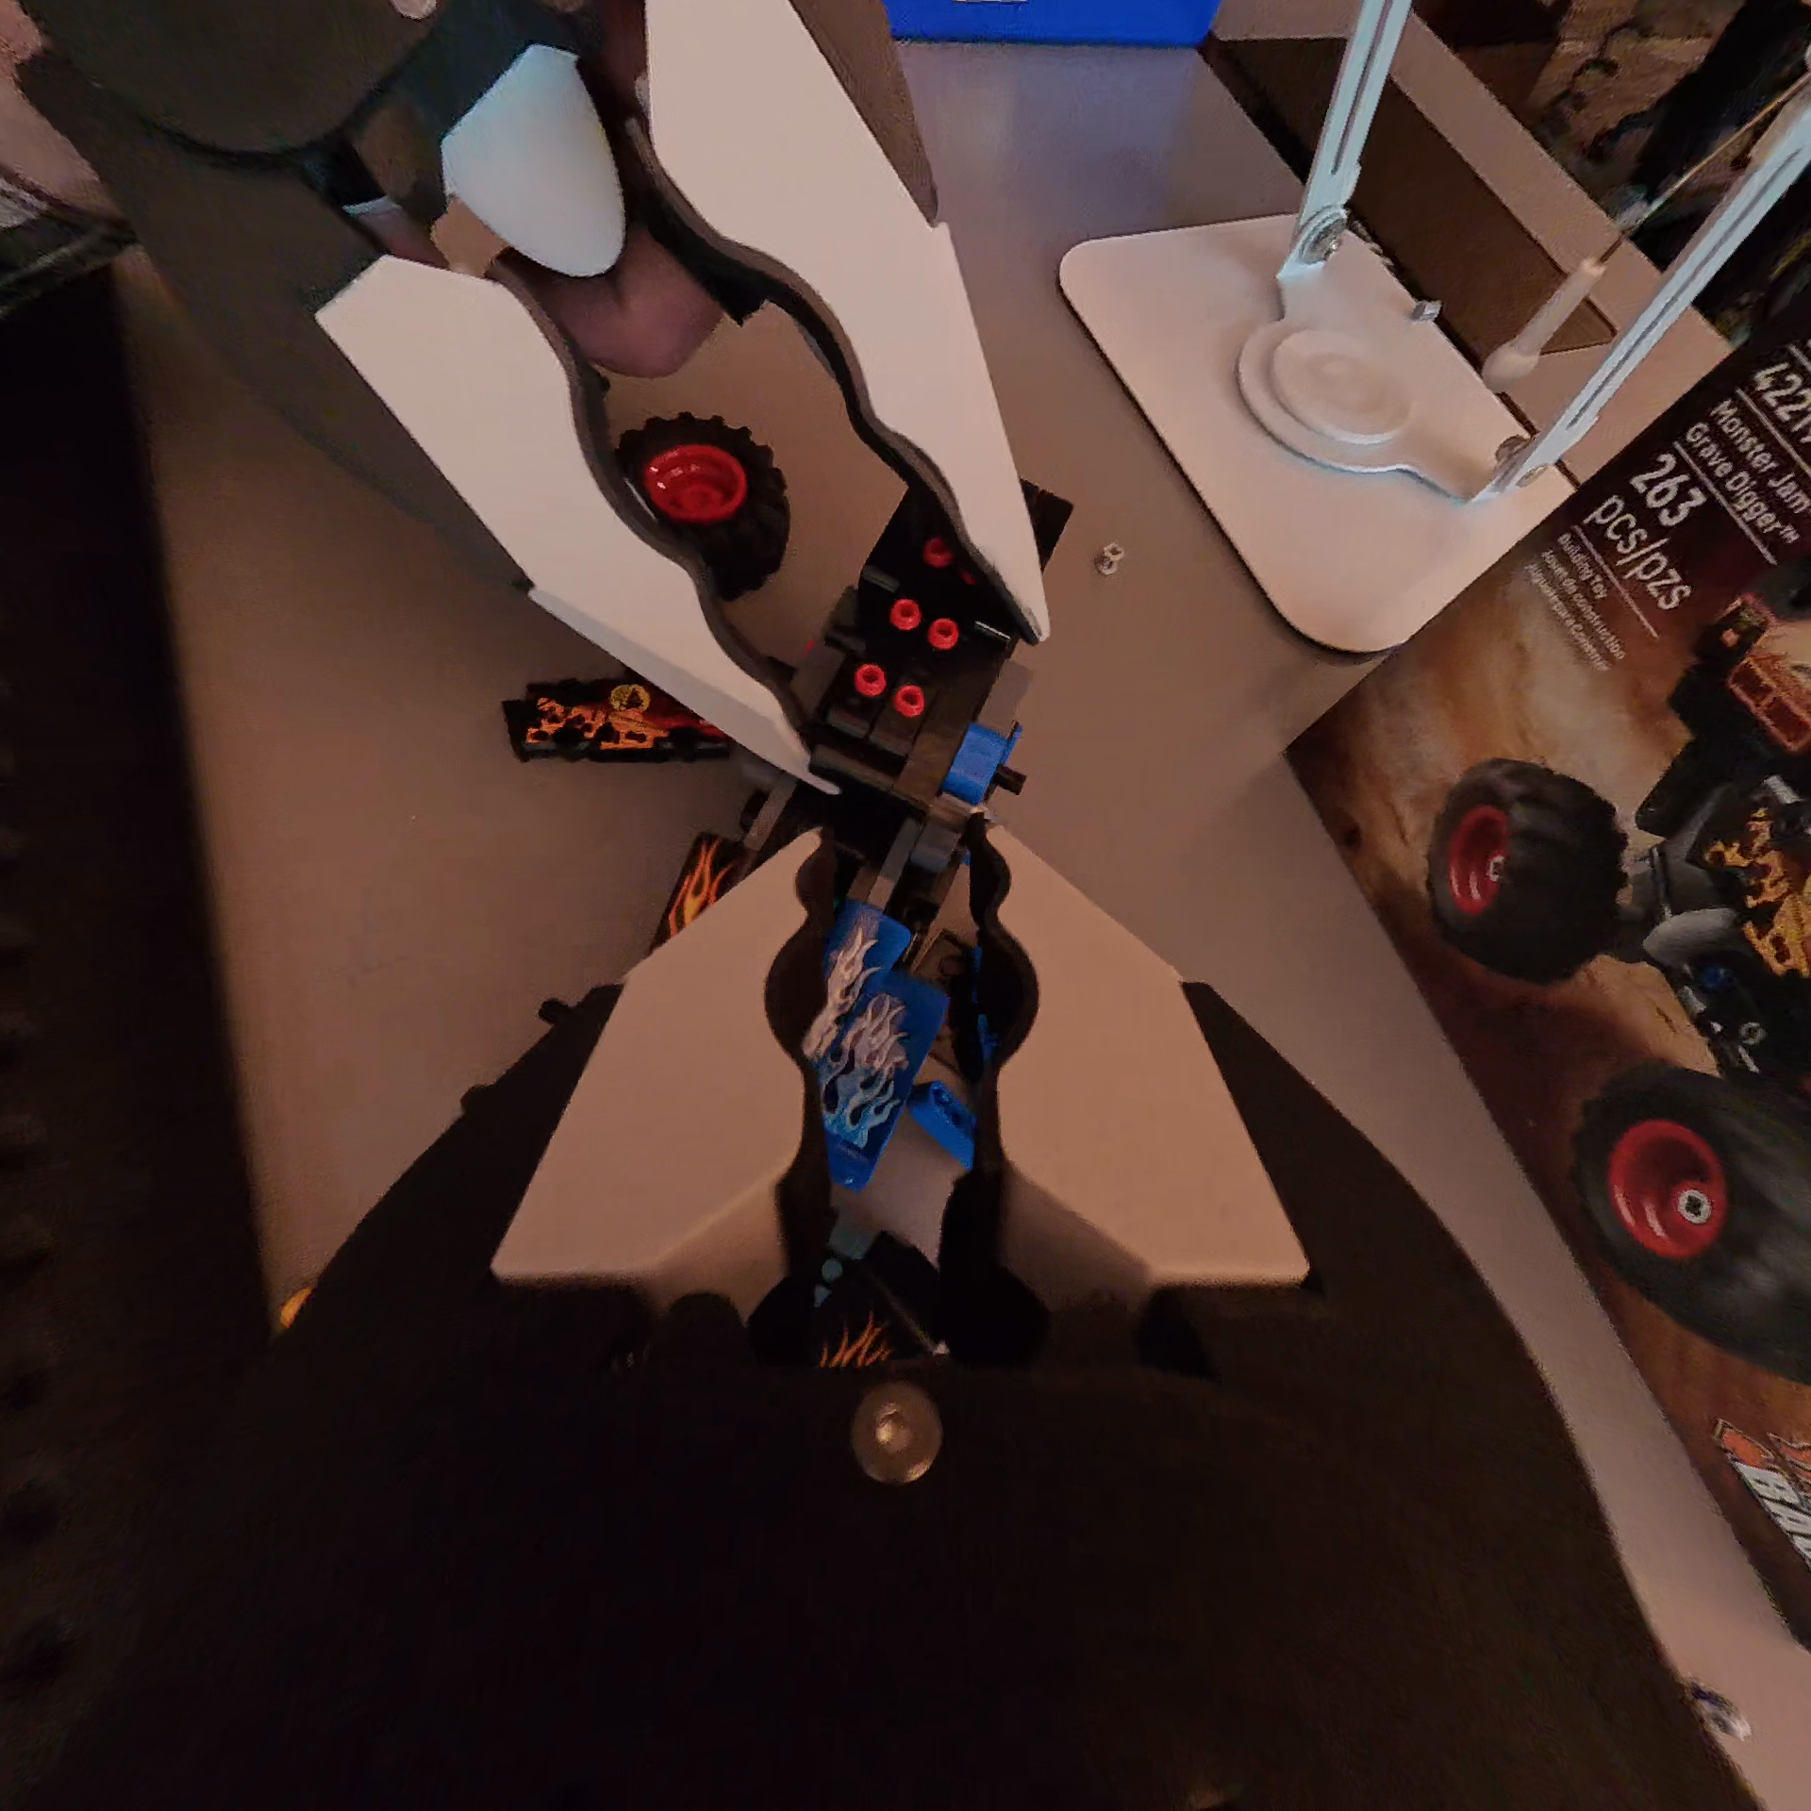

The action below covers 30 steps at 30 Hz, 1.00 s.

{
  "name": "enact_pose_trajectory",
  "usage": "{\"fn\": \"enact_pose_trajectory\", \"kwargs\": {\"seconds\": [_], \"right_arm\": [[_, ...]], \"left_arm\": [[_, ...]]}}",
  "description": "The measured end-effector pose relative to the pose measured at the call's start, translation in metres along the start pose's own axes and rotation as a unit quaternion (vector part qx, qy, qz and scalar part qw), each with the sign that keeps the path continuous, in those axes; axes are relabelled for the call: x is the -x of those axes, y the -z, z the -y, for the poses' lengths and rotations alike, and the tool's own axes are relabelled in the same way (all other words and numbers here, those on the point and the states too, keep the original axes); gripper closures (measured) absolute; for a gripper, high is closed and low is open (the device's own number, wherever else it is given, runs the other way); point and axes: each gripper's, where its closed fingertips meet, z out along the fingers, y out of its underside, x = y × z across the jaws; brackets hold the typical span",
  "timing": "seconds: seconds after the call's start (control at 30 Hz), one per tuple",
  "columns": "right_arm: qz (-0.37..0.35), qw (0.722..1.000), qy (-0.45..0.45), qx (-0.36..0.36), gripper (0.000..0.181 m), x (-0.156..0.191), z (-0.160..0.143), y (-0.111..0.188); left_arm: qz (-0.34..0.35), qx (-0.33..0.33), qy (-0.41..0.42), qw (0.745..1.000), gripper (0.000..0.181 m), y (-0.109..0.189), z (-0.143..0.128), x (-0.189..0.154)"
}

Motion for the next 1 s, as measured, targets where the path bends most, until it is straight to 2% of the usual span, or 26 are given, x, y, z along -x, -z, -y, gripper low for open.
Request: {"fn": "enact_pose_trajectory", "kwargs": {"seconds": [0.13, 0.2, 0.37, 0.47, 0.6, 0.63, 0.67, 0.83, 1.0], "right_arm": [[-0.042, 0.999, 0.018, 0.009, 0.166, -0.010, -0.003, -0.001], [-0.063, 0.997, 0.045, 0.005, 0.163, -0.009, 0.001, 0.001], [-0.114, 0.984, 0.138, 0.005, 0.158, -0.001, 0.006, 0.002], [-0.138, 0.973, 0.185, 0.004, 0.159, 0.001, 0.012, 0.001], [-0.154, 0.962, 0.225, 0.010, 0.162, 0.001, 0.014, -0.004], [-0.156, 0.961, 0.229, 0.011, 0.163, -0.001, 0.014, -0.004], [-0.157, 0.960, 0.230, 0.011, 0.164, -0.002, 0.013, -0.004], [-0.161, 0.965, 0.208, 0.011, 0.167, -0.005, 0.010, 0.000], [-0.145, 0.972, 0.185, -0.008, 0.172, 0.000, 0.016, 0.000]], "left_arm": [[0.009, 0.000, -0.003, 1.000, 0.141, 0.001, -0.001, 0.002], [0.011, 0.006, -0.002, 1.000, 0.141, 0.004, -0.004, 0.004], [0.008, 0.004, 0.025, 1.000, 0.125, 0.020, -0.013, 0.015], [0.013, 0.018, 0.020, 1.000, 0.130, 0.021, -0.024, 0.018], [0.015, 0.008, 0.014, 1.000, 0.139, 0.017, -0.017, 0.014], [0.009, 0.000, 0.019, 1.000, 0.146, 0.016, -0.013, 0.011], [0.009, 0.005, 0.021, 1.000, 0.142, 0.015, -0.013, 0.010], [0.030, 0.014, 0.004, 0.999, 0.147, 0.014, -0.014, 0.013], [0.073, 0.022, -0.048, 0.996, 0.150, 0.014, -0.015, 0.019]]}}
